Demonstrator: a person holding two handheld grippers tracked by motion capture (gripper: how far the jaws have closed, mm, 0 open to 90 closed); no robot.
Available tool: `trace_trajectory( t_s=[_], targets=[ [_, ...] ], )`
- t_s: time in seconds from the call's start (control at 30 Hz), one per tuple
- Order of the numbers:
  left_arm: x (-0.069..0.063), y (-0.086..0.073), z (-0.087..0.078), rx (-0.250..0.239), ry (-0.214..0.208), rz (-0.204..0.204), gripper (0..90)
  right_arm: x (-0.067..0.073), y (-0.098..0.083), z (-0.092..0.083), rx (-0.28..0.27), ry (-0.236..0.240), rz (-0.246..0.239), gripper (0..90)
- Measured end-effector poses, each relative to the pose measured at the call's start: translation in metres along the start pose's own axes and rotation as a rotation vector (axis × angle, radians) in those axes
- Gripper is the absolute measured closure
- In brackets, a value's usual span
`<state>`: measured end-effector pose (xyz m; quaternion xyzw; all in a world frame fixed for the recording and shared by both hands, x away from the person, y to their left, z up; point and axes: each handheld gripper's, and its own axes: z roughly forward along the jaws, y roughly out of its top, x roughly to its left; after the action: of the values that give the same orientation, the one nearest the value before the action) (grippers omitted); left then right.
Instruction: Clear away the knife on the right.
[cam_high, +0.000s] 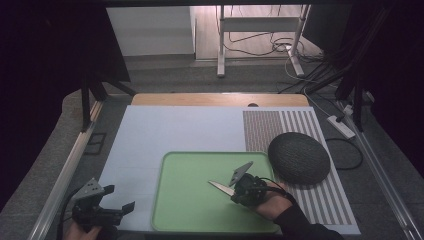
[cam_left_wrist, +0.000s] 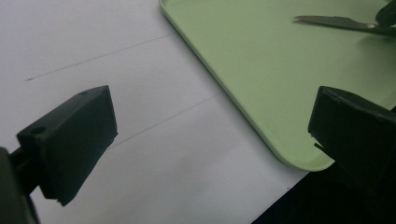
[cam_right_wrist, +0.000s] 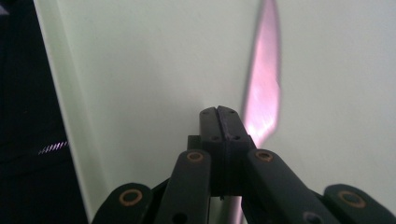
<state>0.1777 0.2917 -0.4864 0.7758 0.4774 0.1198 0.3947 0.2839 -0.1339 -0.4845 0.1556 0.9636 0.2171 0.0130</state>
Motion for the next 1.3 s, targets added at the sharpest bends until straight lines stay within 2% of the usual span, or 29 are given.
trace_trajectory(
  t_s=[0.1,0.23,0.33,0.37,0.63,0.9,0.97,1.3],
  targets=[
    [0.000,0.000,0.000,0.000,-0.001,0.001,1.4,0.000,0.009,0.013,0.001,0.014,-0.021,89.5],
    [0.000,0.000,0.000,0.000,-0.001,0.002,1.5,-0.003,0.013,0.022,0.025,-0.010,-0.021,89.5],
    [0.000,0.000,0.000,-0.002,-0.002,0.001,1.5,-0.006,0.010,0.023,0.031,-0.005,-0.008,89.5],
    [0.000,0.000,0.000,-0.002,-0.002,0.001,1.5,-0.008,0.008,0.022,0.034,-0.021,-0.008,89.5],
    [0.000,0.000,0.000,-0.001,-0.002,0.003,1.5,-0.024,-0.011,0.011,0.021,-0.044,0.082,89.6],
    [0.000,0.000,0.000,-0.001,-0.003,0.004,1.6,-0.036,-0.028,0.001,0.024,-0.093,0.156,89.5],
    [0.000,0.000,0.000,-0.001,-0.003,0.004,1.6,-0.039,-0.031,-0.001,0.027,-0.112,0.170,89.5],
    [-0.001,0.000,0.000,0.004,-0.003,0.008,1.6,-0.057,-0.034,-0.004,0.017,-0.147,0.221,89.5]
  ],
)
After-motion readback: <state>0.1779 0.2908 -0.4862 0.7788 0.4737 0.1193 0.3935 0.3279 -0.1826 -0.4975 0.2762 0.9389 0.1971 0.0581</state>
